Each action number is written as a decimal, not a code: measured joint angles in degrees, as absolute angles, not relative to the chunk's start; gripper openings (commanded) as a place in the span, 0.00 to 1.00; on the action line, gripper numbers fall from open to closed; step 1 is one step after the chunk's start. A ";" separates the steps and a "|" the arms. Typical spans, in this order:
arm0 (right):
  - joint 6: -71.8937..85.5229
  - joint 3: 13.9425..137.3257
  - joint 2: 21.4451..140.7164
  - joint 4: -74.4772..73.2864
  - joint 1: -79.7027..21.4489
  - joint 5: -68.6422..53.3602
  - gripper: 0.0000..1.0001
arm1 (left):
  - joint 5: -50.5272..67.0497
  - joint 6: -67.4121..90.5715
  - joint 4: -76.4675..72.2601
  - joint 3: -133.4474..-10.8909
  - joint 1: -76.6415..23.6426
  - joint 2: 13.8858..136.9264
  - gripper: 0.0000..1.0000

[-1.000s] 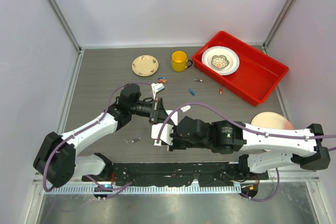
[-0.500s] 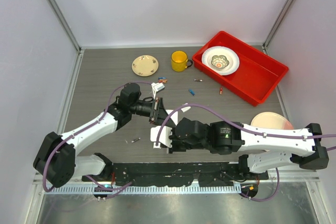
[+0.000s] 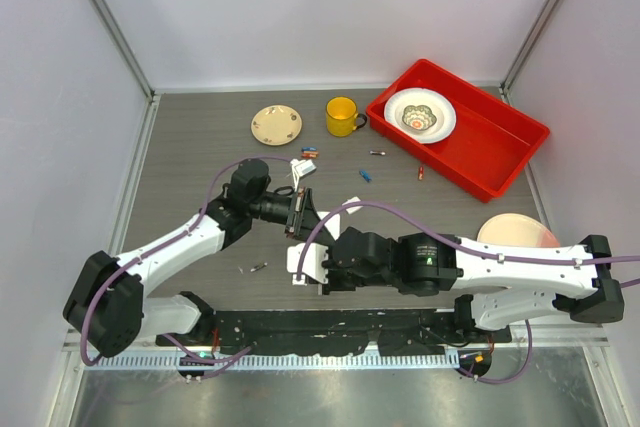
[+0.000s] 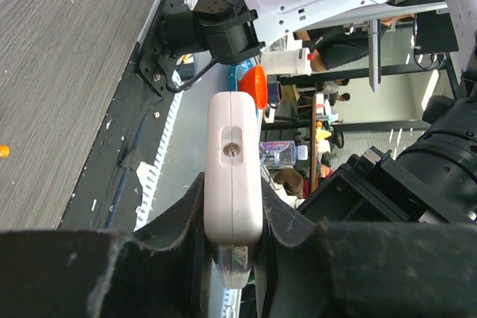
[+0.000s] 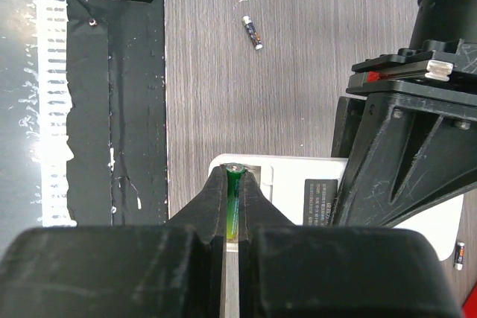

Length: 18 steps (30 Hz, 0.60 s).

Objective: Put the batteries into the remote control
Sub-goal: Load the battery into the remote control.

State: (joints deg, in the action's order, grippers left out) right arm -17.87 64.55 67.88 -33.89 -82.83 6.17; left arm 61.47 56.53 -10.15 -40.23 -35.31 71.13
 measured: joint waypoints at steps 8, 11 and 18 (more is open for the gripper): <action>-18.15 64.38 67.88 -34.37 -82.83 4.78 0.01 | 61.45 56.40 -10.00 -40.23 -35.68 71.13 0.00; -18.37 64.36 67.88 -34.59 -82.83 4.51 0.01 | 61.39 56.42 -10.02 -40.23 -35.88 71.13 0.00; -19.49 64.38 68.29 -35.27 -83.07 5.26 0.09 | 61.01 56.99 -10.96 -40.23 -36.05 71.64 0.00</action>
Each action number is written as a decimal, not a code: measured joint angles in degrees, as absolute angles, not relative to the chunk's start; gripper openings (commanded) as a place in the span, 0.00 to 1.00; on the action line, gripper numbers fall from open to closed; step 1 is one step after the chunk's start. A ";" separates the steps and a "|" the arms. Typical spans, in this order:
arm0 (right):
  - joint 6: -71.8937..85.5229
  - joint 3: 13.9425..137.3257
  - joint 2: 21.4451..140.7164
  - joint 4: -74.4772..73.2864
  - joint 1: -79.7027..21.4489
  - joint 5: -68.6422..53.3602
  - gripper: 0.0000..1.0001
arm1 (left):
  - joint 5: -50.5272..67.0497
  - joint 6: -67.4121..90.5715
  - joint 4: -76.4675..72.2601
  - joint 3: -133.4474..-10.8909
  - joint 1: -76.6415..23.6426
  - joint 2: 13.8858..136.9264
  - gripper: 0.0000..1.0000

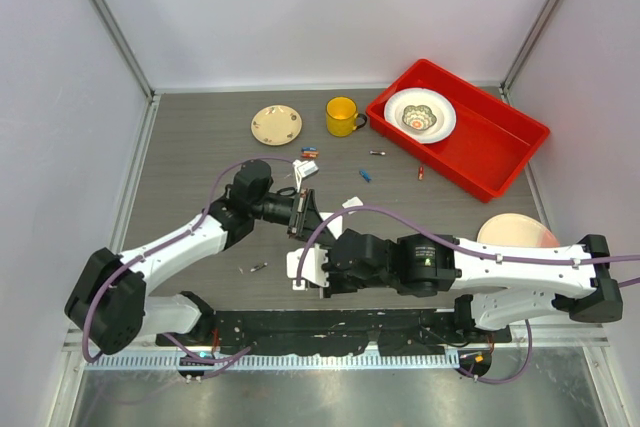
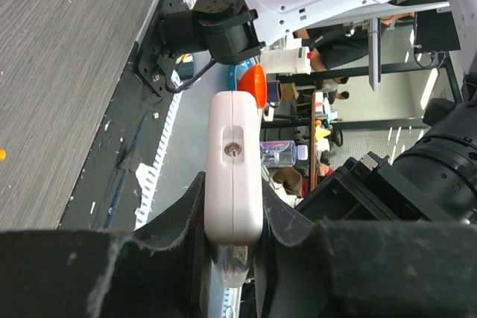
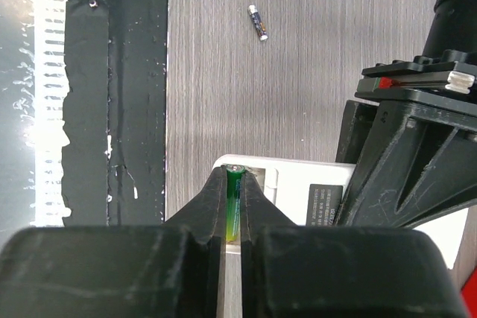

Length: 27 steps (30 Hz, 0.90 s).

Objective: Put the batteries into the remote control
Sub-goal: Load the battery into the remote control.

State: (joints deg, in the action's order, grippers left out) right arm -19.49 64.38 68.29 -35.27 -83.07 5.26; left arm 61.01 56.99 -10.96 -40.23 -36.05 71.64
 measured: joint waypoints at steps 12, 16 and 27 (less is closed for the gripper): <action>-19.38 64.42 69.12 -37.28 -83.20 6.46 0.19 | 60.10 64.12 -20.49 -36.25 -36.05 74.32 0.00; -19.29 64.73 69.14 -37.60 -83.20 6.81 0.21 | 60.12 64.40 -21.65 -36.21 -36.05 74.41 0.00; -17.15 64.79 69.12 -39.11 -83.46 8.12 0.34 | 60.62 65.84 -23.35 -36.21 -36.05 74.30 0.00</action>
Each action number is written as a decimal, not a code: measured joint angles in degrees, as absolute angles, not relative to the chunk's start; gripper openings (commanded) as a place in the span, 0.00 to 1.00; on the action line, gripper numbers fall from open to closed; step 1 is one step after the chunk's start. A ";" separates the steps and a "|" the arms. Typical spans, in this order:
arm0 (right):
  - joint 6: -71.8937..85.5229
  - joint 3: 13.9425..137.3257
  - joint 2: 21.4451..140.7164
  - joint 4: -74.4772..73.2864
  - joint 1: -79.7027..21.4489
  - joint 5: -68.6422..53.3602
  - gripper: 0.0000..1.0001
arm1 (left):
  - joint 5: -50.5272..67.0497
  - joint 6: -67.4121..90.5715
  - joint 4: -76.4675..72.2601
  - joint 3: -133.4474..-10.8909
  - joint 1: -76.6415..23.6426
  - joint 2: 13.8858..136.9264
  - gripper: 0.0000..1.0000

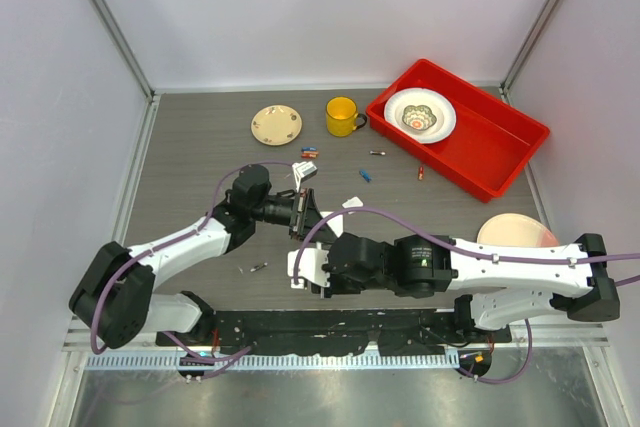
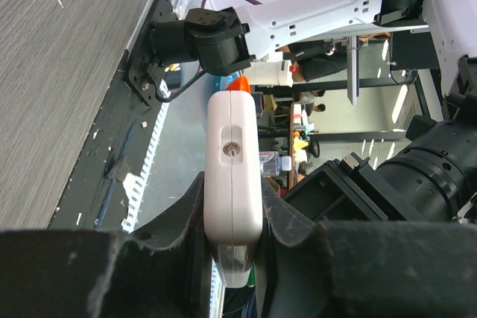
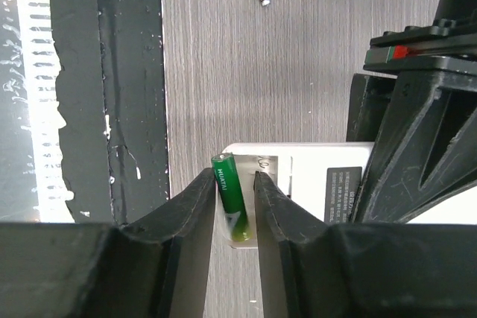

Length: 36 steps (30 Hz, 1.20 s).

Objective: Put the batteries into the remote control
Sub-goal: Load the battery into the remote control.

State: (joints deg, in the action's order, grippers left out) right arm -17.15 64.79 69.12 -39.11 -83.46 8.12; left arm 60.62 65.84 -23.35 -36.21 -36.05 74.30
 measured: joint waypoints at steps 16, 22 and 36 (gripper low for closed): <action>-15.22 64.82 69.10 -39.35 -83.53 9.72 0.35 | 60.69 65.98 -23.35 -36.21 -36.05 74.00 0.00; -14.94 64.82 68.79 -39.27 -83.53 10.31 0.31 | 60.66 66.04 -23.40 -36.21 -36.05 74.00 0.00; -14.61 64.82 68.05 -39.05 -83.64 9.72 0.26 | 60.64 67.11 -23.81 -36.21 -36.42 74.00 0.00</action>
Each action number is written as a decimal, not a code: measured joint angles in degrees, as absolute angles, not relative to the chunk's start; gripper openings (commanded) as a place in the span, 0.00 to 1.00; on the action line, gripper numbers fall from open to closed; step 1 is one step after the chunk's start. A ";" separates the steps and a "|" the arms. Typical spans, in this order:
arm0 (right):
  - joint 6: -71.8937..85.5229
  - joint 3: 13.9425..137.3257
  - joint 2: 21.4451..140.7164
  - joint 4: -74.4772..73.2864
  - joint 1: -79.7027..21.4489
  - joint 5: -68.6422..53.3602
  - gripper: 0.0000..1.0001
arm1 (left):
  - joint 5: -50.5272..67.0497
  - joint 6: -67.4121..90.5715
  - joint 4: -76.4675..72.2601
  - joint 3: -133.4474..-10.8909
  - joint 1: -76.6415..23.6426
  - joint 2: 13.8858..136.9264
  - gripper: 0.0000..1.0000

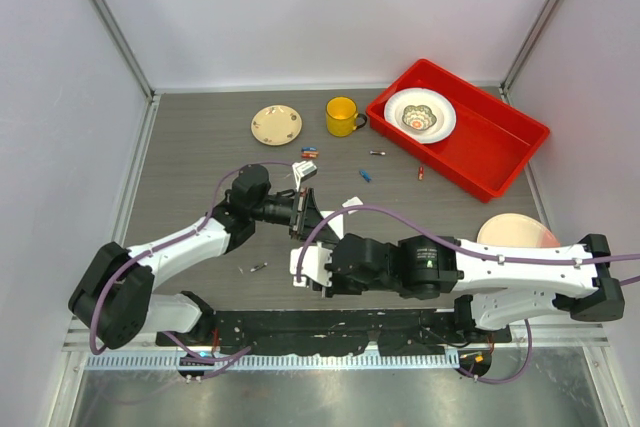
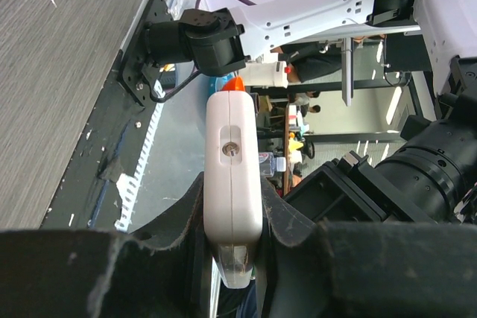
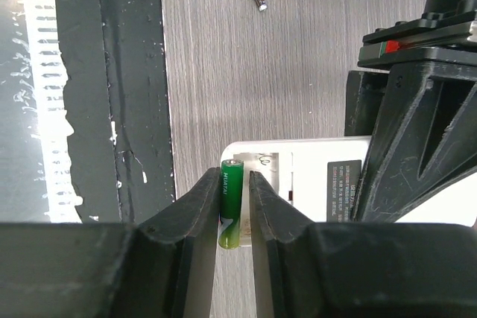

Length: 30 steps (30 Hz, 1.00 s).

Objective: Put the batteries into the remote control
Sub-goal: Load the battery into the remote control.

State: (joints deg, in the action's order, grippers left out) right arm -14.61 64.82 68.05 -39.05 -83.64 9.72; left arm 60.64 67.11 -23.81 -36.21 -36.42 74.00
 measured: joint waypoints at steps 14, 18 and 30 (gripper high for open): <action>-13.34 64.79 64.12 -29.71 -80.05 8.34 0.15 | 61.10 66.85 -24.14 -36.21 -38.15 74.00 0.00; -13.06 64.69 64.10 -29.02 -79.68 7.79 0.07 | 61.14 66.85 -24.16 -36.21 -38.20 74.00 0.00; -10.90 58.46 58.46 -25.74 -79.64 3.29 0.01 | 61.36 68.18 -25.54 -36.21 -38.20 74.00 0.00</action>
State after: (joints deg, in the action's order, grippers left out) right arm -10.90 58.46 58.46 -25.74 -79.64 3.29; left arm 61.36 68.18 -25.54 -36.21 -38.20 74.00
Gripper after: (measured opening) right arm 0.198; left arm 0.256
